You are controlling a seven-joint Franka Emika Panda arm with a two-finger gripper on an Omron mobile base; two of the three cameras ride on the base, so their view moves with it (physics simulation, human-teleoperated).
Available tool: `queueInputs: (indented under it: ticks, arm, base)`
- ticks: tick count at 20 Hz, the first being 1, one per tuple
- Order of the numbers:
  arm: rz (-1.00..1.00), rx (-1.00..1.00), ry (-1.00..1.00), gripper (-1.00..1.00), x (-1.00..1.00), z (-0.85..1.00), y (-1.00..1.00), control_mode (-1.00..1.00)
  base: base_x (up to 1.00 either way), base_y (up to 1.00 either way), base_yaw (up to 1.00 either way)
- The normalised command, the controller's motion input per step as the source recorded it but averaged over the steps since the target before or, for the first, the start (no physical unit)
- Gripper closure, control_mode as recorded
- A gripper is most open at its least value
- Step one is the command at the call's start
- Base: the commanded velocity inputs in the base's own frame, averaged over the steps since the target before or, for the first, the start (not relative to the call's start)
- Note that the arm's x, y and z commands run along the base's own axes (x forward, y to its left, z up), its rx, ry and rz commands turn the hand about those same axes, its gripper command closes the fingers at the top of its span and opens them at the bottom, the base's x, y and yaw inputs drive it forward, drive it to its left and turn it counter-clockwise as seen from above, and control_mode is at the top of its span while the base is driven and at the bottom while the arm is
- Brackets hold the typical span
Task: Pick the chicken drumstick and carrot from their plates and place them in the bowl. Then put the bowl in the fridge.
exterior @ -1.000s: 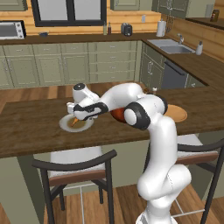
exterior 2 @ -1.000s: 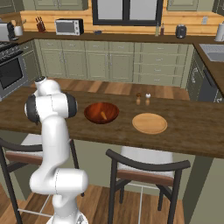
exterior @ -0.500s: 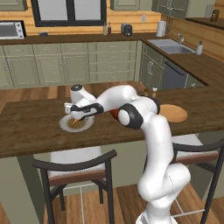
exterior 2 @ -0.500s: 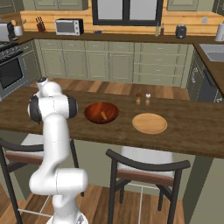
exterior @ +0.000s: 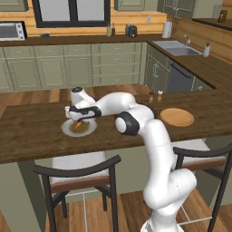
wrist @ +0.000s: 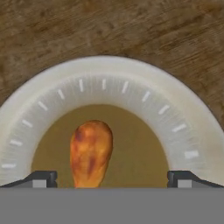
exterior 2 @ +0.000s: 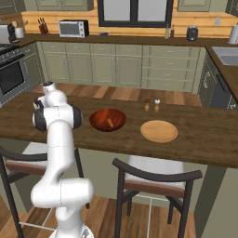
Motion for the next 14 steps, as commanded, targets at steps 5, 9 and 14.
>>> queueInputs:
  ticks: [5,9,14]
  arm:
    - [0.0,0.0,0.08,-1.0,0.26,-0.23,0.02,-1.0]
    - [0.0,0.0,0.03,-1.0,0.23,-0.19,0.06,-1.0]
    - [0.0,0.0,0.01,-1.0,0.13,-0.18,0.08,-1.0]
  base:
    - [0.0,0.0,0.0]
    - [0.0,0.0,0.0]
    - [0.0,0.0,0.0]
